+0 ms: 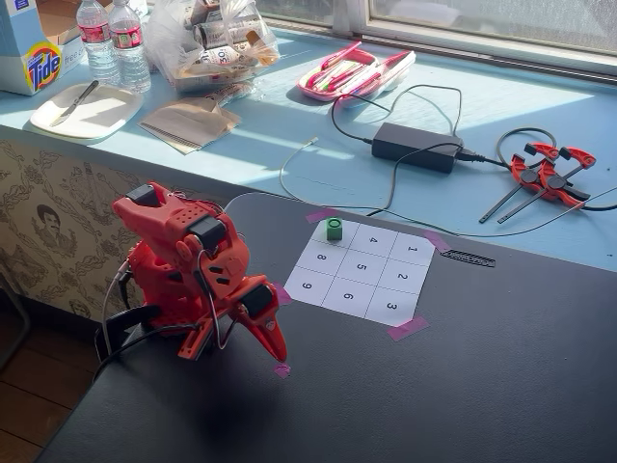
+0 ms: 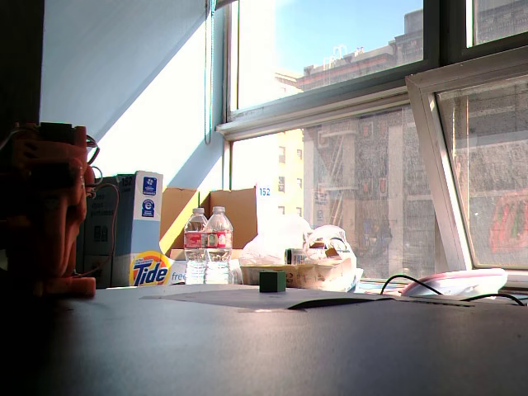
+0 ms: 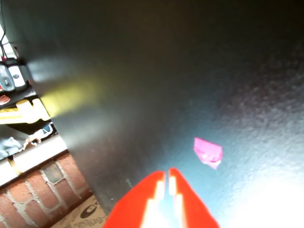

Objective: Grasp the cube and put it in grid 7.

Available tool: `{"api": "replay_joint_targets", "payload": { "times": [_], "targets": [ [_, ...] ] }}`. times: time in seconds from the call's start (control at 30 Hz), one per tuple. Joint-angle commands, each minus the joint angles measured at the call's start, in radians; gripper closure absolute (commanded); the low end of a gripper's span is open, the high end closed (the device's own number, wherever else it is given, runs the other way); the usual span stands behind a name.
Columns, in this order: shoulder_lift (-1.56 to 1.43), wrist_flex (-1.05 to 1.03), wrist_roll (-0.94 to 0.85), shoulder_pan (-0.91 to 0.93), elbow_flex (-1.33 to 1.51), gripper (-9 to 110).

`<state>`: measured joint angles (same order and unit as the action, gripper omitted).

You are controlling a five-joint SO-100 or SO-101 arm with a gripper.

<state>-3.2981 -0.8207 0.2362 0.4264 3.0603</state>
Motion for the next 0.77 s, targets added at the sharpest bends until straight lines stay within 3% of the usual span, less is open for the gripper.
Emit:
{"api": "replay_joint_targets", "payload": {
  "times": [0.0, 0.23, 0.43, 0.73],
  "targets": [
    [-0.002, 0.0, -0.008, -0.011, 0.072, 101],
    [-0.002, 0.011, -0.012, -0.198, 0.072, 101],
    [-0.002, 0.015, -0.04, -0.221, 0.072, 101],
    [-0.003, 0.032, -0.241, -0.382, 0.069, 101]
  ]
}}
